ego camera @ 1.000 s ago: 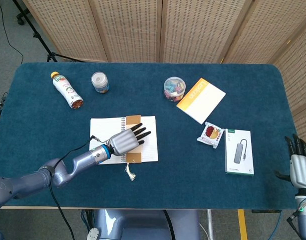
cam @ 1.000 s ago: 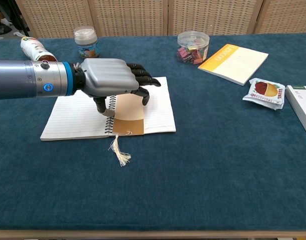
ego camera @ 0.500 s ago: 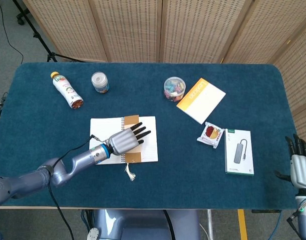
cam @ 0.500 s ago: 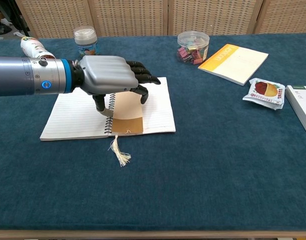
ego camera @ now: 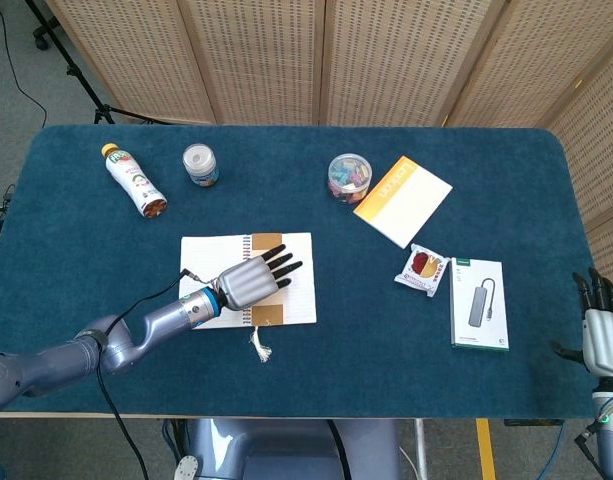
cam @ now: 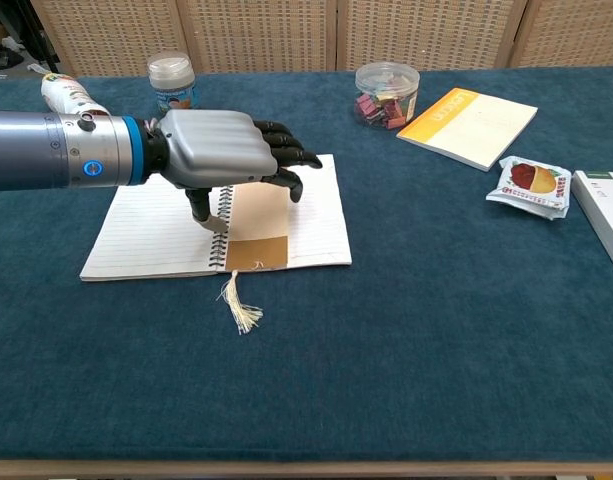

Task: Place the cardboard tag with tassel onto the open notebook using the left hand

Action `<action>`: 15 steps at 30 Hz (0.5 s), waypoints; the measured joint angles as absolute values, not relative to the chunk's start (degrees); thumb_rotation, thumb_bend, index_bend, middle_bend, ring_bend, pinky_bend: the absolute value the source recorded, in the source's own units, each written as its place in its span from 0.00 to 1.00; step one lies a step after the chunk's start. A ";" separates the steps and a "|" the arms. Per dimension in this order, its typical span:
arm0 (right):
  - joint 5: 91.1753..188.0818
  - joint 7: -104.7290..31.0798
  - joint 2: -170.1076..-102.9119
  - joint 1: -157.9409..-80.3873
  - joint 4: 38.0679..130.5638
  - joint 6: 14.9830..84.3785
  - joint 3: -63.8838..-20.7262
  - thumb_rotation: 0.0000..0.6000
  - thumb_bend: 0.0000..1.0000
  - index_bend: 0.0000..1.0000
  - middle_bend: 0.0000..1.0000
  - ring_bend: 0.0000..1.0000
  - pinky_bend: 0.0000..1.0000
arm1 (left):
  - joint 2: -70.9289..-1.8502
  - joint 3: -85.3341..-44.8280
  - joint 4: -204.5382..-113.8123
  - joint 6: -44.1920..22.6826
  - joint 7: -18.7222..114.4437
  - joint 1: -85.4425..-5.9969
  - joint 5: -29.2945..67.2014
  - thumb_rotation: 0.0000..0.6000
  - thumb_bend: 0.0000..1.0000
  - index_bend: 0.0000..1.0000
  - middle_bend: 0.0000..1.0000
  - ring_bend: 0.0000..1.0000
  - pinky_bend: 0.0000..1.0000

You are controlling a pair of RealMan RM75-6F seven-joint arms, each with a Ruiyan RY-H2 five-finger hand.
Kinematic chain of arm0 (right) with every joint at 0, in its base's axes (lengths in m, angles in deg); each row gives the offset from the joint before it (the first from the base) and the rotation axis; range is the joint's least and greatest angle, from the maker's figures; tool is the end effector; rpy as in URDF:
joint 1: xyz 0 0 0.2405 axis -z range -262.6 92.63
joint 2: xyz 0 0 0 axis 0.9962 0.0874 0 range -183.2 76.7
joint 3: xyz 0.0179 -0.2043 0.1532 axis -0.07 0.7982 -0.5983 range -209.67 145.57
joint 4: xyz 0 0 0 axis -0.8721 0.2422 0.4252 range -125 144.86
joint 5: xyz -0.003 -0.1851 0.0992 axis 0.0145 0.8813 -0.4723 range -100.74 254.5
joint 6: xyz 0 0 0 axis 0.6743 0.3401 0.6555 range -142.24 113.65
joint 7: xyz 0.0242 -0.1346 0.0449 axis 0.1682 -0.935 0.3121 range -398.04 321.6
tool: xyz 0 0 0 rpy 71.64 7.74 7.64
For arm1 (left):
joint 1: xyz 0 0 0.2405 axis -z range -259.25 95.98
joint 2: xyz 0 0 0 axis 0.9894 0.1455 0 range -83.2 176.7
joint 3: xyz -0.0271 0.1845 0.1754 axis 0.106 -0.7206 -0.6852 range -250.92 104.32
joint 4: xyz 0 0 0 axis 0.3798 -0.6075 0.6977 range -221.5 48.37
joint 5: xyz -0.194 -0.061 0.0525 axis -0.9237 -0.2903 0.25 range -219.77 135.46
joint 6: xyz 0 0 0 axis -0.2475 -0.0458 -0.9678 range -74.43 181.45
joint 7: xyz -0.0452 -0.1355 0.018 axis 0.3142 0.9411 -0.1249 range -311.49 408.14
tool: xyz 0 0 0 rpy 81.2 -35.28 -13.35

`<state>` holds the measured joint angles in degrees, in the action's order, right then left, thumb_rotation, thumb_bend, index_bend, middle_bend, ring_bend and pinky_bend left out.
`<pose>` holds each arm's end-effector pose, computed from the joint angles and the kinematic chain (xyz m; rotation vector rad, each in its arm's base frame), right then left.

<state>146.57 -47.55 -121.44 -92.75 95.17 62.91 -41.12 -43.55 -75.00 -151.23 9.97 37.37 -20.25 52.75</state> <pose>-0.3545 -0.2172 0.1630 1.2289 -0.8873 0.6527 -0.1034 0.3780 -0.0521 -2.4628 -0.0533 -0.6873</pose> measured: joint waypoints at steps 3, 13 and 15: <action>146.57 -47.57 -121.41 -92.74 95.24 62.91 -41.10 1.00 0.00 0.03 0.00 0.00 0.00 | -43.45 -75.06 -151.35 9.52 37.38 -20.28 52.92 1.00 0.19 0.25 0.00 0.00 0.00; 147.00 -47.28 -121.21 -92.71 95.56 62.87 -40.88 1.00 0.00 0.03 0.00 0.00 0.00 | -40.14 -74.15 -155.61 4.88 38.29 -21.24 53.20 1.00 0.16 0.20 0.00 0.00 0.00; 147.44 -47.05 -121.11 -92.66 95.68 63.01 -40.76 1.00 0.00 0.03 0.00 0.00 0.00 | -38.34 -73.58 -158.27 2.99 38.55 -22.44 52.38 1.00 0.09 0.12 0.00 0.00 0.00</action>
<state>147.44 -47.05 -121.11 -92.66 95.68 63.01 -40.76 -38.34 -73.58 -158.27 2.99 38.55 -22.44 52.38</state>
